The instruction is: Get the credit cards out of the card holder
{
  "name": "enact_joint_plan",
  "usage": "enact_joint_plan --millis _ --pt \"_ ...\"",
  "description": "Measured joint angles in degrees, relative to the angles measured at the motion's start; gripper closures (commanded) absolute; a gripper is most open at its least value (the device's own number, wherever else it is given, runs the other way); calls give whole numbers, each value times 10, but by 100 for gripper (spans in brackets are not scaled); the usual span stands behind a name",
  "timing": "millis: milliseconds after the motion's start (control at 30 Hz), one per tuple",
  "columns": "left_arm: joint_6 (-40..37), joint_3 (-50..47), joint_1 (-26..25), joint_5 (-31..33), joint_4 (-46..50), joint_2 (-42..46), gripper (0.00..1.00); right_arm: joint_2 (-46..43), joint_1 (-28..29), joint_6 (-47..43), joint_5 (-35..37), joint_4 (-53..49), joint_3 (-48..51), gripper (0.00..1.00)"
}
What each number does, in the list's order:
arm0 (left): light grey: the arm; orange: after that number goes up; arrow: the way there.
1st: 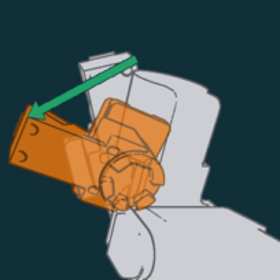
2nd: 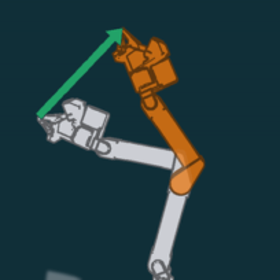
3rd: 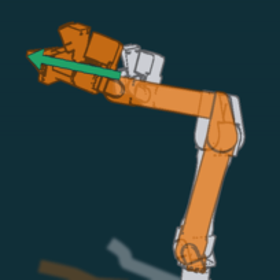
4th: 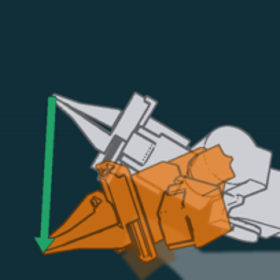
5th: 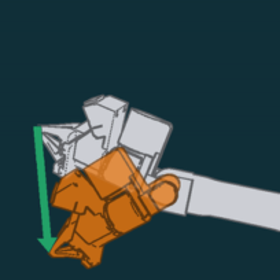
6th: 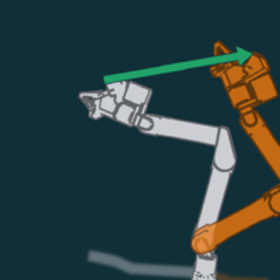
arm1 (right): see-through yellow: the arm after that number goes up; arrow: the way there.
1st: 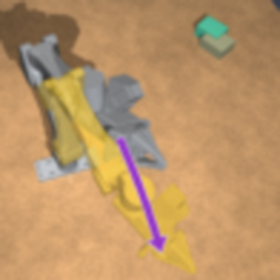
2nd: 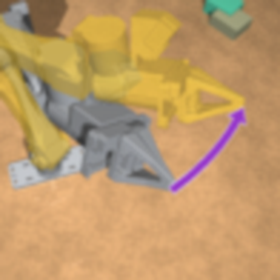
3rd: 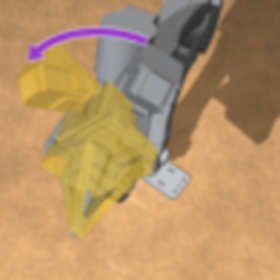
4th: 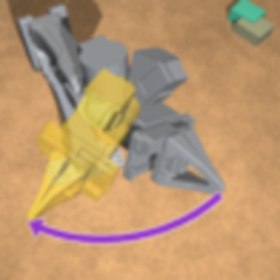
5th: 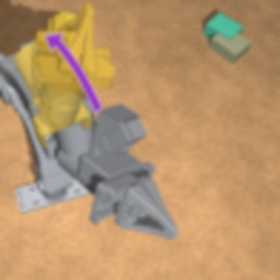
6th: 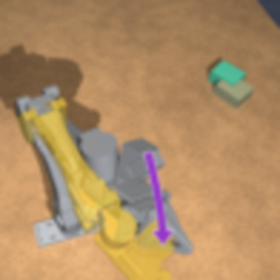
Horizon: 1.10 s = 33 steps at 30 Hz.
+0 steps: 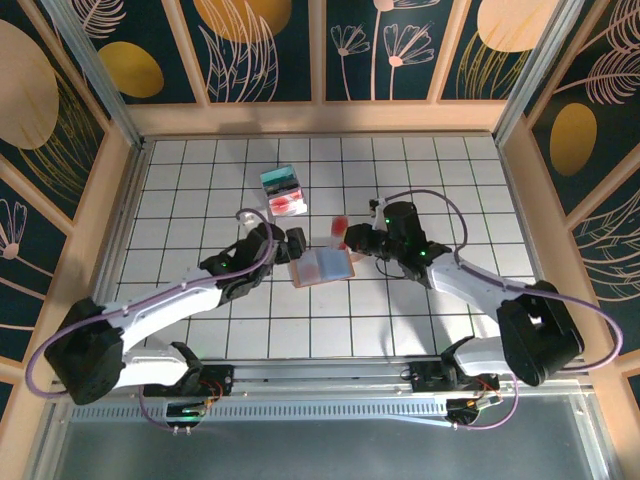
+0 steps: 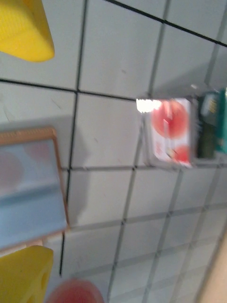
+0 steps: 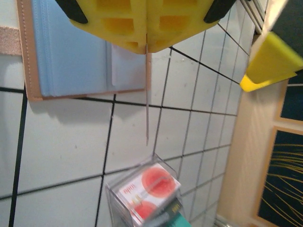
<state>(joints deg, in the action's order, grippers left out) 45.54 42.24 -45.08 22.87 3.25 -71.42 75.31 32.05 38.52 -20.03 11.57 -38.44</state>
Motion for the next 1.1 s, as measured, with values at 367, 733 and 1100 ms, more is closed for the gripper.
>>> enact_joint_plan --millis 367,733,1100 --pt "-66 3 41 -201 -173 29 5 -97 -1 0 6 130 55 100" --pt "-91 16 43 -380 -272 -26 29 -125 -1 22 -47 260 80 100" --pt "-83 16 55 -442 -337 -27 64 -120 -1 45 -105 331 80 100"
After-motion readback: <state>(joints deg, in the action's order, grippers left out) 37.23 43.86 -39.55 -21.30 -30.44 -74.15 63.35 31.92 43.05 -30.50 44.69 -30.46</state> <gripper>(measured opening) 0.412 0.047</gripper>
